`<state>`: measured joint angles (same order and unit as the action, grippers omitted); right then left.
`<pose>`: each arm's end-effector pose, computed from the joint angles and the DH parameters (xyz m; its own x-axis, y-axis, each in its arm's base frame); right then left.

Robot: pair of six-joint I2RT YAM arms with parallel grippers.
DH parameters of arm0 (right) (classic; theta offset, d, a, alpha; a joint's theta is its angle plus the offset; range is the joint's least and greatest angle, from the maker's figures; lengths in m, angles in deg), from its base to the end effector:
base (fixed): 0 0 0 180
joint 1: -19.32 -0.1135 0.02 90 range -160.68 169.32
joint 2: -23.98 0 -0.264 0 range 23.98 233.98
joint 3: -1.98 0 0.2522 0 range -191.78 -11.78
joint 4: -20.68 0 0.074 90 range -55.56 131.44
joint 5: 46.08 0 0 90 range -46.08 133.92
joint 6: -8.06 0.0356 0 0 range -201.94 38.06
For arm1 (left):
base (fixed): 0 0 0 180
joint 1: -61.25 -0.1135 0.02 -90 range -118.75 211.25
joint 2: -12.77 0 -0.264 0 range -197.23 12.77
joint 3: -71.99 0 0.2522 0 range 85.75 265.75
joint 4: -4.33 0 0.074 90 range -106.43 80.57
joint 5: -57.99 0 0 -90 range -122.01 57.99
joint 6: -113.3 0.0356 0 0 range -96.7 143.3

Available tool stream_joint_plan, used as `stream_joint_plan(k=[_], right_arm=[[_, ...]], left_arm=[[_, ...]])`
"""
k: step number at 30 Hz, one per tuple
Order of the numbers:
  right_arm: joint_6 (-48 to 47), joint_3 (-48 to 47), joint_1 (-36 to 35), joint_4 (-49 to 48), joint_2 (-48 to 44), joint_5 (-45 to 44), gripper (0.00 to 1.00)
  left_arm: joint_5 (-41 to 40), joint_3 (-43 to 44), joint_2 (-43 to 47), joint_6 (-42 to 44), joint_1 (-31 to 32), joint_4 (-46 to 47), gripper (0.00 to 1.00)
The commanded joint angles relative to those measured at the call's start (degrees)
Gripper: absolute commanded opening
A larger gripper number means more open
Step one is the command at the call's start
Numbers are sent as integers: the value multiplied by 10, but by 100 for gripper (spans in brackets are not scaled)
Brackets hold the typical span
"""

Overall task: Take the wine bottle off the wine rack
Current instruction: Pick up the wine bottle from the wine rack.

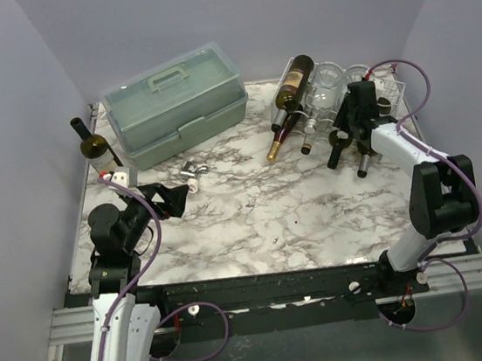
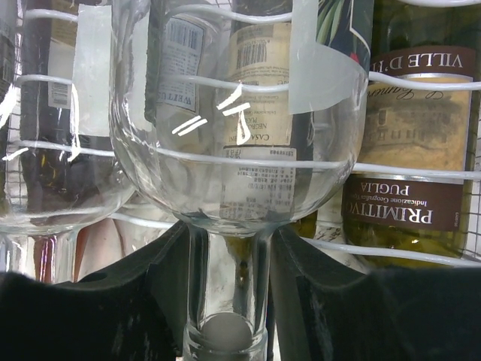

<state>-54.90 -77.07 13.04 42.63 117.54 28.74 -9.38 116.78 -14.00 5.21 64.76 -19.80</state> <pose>0.3665 0.0310 0.2494 -0.4790 0.3887 -0.7871 0.3610 0.9045 0.2270 0.1293 -0.0217 0.2991 -0.2371 -0.2726 -0.9325 0.3837 0.8555 -0.3477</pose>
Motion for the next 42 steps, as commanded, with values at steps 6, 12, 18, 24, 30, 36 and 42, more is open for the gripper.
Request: stream_joint_plan(k=[6, 12, 18, 24, 30, 36, 42], right_arm=[[9, -20, -2, -20, 23, -13, 46], [12, -19, -2, -25, 17, -11, 31], [13, -6, -2, -34, -11, -14, 4], [12, 12, -2, -53, -63, -17, 0], [12, 20, 0, -57, -106, -16, 0], [14, 30, 13, -58, -125, -11, 0], [14, 41, 33, -66, -148, 3, 0]], left_arm=[[-10, -5, 7, 7, 2, 9, 99], [-10, -5, 6, 8, 2, 9, 99], [-11, -6, 6, 8, 2, 8, 99], [-12, -5, 7, 8, 2, 9, 99], [-12, -6, 7, 8, 2, 7, 99], [-12, -6, 7, 9, 2, 8, 99], [-13, -7, 8, 9, 2, 7, 99]])
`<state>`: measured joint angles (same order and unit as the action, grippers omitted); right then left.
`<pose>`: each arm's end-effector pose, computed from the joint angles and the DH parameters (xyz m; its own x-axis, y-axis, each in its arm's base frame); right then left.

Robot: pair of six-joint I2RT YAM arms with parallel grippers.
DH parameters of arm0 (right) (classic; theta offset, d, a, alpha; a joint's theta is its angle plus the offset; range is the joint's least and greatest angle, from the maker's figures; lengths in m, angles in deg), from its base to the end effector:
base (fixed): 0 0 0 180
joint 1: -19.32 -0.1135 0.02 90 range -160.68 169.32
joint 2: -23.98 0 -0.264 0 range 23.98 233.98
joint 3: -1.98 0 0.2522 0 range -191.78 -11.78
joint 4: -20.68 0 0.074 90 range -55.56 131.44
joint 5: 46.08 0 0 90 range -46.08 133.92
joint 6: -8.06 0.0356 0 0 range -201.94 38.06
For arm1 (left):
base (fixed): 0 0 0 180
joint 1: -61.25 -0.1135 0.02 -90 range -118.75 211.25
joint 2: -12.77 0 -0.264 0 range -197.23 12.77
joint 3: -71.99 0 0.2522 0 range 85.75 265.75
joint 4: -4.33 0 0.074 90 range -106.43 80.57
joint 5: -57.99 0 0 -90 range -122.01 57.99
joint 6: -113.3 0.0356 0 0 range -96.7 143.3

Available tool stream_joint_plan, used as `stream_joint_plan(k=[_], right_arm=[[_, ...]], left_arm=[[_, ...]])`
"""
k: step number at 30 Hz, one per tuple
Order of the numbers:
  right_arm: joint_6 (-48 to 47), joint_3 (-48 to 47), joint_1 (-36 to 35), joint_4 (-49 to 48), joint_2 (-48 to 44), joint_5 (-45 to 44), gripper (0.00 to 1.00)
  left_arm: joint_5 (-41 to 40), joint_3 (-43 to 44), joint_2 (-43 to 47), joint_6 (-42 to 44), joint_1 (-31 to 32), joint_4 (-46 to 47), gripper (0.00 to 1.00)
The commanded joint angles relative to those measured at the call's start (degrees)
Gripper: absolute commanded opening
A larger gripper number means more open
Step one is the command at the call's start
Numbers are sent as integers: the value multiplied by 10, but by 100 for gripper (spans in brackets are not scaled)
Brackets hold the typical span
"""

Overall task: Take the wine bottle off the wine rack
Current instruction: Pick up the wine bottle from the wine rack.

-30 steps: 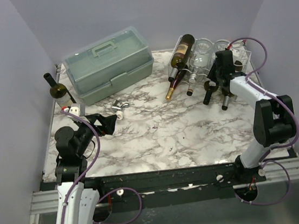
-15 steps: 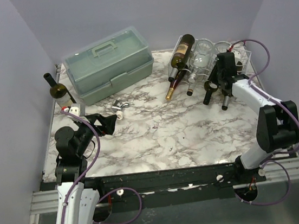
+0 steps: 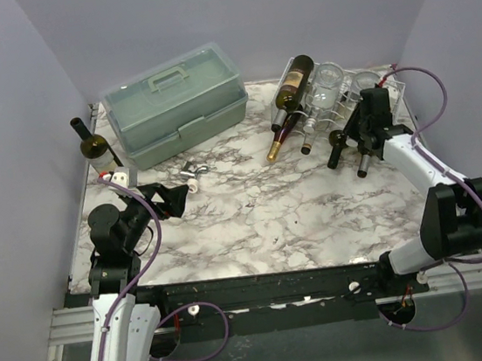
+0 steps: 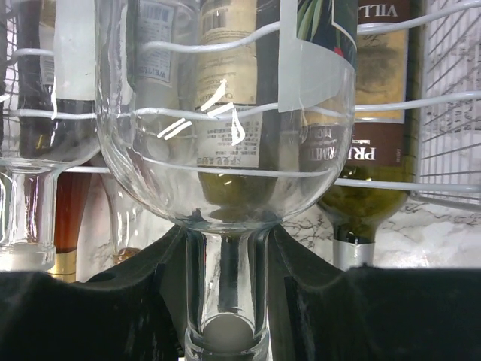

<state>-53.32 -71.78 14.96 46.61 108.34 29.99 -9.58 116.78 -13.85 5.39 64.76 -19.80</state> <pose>0.3289 0.0165 0.2652 -0.4640 0.4309 -0.7740 0.3888 0.8841 0.2591 0.1289 -0.0215 0.2993 -0.2325 -0.2705 -0.9342 0.3824 0.8578 -0.3436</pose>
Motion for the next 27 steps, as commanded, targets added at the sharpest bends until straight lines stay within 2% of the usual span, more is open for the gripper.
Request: stream_joint_plan(k=[1, 14, 27], right_arm=[[-3, -9, 16, -107, -61, -5, 0], [-35, -1, 16, -91, -122, 20, 0], [-87, -1, 16, -28, -187, 60, 0]], left_arm=[[-12, -6, 6, 7, 2, 8, 99], [-3, -7, 4, 8, 2, 9, 99], [57, -6, 3, 10, 2, 21, 99]])
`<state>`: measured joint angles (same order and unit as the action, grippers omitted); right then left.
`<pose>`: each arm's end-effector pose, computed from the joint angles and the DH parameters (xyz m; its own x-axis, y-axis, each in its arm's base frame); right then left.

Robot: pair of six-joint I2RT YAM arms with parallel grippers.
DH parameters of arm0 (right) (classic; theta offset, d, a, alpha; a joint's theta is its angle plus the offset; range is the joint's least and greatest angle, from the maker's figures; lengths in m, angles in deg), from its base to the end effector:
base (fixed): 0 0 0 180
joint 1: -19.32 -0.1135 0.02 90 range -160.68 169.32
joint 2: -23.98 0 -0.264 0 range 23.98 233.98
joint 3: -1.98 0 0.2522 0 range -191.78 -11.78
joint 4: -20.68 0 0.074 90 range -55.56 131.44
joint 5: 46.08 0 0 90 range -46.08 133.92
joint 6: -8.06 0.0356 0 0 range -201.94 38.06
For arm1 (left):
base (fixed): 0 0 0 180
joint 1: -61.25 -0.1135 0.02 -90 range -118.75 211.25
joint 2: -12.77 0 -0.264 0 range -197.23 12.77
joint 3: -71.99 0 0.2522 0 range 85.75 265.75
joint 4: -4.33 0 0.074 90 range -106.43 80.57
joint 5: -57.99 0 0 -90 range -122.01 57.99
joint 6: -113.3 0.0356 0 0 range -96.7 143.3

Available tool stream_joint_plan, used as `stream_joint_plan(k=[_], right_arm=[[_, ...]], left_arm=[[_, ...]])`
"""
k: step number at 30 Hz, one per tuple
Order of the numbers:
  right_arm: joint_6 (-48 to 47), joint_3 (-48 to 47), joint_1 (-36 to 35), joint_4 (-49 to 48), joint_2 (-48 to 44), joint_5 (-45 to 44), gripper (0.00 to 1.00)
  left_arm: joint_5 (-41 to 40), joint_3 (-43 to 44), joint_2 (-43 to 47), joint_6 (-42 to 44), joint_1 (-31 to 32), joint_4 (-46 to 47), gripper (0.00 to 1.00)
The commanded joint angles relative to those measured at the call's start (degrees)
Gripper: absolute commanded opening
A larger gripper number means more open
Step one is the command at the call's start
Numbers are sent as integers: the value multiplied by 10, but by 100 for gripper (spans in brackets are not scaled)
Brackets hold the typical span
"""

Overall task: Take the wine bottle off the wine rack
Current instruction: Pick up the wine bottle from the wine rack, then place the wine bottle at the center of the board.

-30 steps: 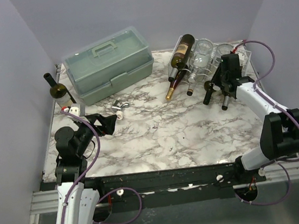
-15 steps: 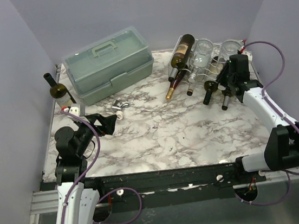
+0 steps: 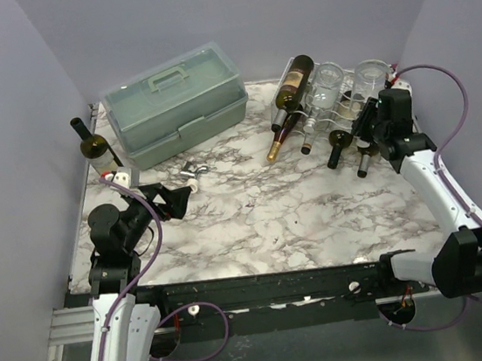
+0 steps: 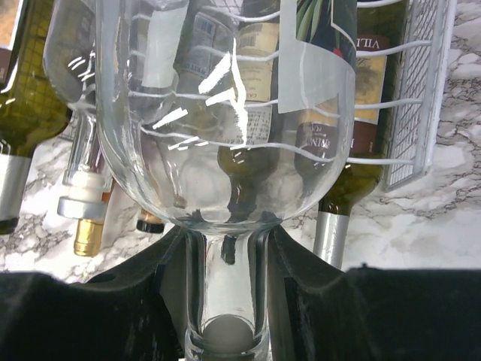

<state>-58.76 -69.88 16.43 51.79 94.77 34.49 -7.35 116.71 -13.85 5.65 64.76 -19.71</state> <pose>0.2797 0.0083 0.3129 -0.4234 0.3674 -0.8281 0.2813 0.9222 0.2653 0.1283 -0.0228 0.2991 -0.2409 -0.2613 -0.9347 0.4164 0.8421 -0.3427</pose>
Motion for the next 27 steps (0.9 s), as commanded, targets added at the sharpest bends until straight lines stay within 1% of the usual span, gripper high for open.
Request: stream_joint_plan(k=[1, 14, 21, 27], right_arm=[[-36, -19, 1, -76, -56, 20, 0], [-100, -34, 1, -16, -110, 90, 0], [-118, -37, 1, 5, -127, 170, 0], [-143, -48, 1, 36, -135, 255, 0]], left_arm=[[37, -6, 3, 7, 2, 22, 99], [80, -9, -3, 3, 2, 38, 99], [109, -10, -10, -1, 2, 48, 99], [138, -13, -13, -10, 3, 65, 98]])
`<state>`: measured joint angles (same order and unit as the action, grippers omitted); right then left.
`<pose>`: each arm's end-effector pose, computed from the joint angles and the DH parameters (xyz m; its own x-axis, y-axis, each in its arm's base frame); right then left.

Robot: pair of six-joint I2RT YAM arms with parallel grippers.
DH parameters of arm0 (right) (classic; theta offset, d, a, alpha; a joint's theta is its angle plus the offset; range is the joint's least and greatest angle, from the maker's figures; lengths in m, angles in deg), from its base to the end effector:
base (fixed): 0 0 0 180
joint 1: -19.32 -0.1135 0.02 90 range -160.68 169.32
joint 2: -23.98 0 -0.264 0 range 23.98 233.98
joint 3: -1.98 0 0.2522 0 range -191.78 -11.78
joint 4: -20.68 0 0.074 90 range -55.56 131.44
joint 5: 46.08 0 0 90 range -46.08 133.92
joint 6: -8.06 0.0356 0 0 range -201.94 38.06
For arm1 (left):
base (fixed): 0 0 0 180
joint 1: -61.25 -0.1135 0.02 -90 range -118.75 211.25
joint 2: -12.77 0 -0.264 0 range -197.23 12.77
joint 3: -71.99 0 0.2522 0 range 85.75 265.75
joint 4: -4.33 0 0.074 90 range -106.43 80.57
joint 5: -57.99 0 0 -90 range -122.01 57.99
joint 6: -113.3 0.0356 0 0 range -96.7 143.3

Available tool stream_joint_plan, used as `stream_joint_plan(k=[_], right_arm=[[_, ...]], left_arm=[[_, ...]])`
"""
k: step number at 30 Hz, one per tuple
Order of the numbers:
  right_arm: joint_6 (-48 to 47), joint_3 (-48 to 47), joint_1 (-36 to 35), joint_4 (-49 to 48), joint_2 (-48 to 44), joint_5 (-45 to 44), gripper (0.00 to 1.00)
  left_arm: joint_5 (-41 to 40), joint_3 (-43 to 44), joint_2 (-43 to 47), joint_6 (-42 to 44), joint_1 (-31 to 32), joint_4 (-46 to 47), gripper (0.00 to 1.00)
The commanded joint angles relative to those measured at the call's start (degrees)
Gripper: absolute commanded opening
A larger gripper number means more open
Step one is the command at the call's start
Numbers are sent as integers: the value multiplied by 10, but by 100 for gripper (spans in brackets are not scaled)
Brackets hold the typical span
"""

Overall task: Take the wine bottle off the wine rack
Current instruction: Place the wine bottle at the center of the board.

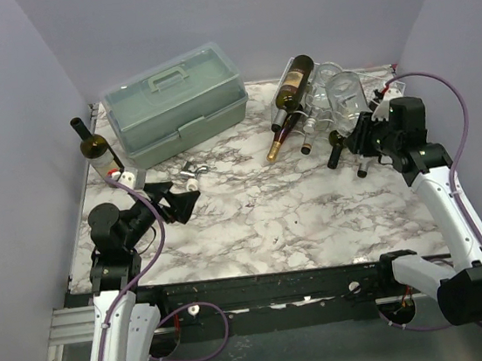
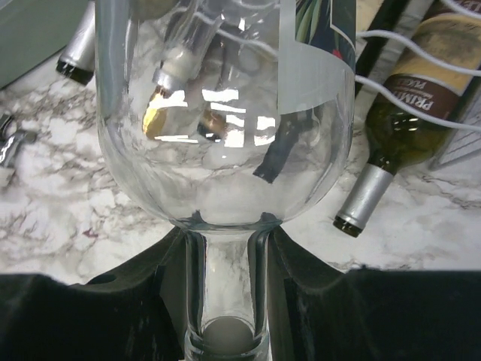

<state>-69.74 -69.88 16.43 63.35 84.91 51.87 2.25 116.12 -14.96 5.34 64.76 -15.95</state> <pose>0.2317 0.0166 0.3346 -0.5489 0.1818 -0.8159 -0.0526 0.9666 0.2508 0.1300 -0.0281 0.3005 -0.2527 -0.2398 -0.9373 0.5606 0.7533 -0.3439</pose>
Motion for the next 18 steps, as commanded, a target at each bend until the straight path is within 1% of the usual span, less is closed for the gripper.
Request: stream_joint_plan(k=[1, 6, 9, 13, 18], right_arm=[[-37, -48, 1, -75, -38, 92, 0], [-67, -49, 1, -51, -45, 143, 0], [-86, -48, 1, -37, -49, 183, 0], [-117, -48, 0, -18, -51, 228, 0], [-168, -49, 0, 13, -52, 290, 0]], left_arm=[[47, -7, -2, -8, 3, 31, 98], [60, -10, -1, -12, 15, 42, 98], [82, -13, -1, -10, 27, 54, 98], [95, -16, -1, 1, 54, 60, 98], [94, -21, 3, 20, 98, 63, 98]])
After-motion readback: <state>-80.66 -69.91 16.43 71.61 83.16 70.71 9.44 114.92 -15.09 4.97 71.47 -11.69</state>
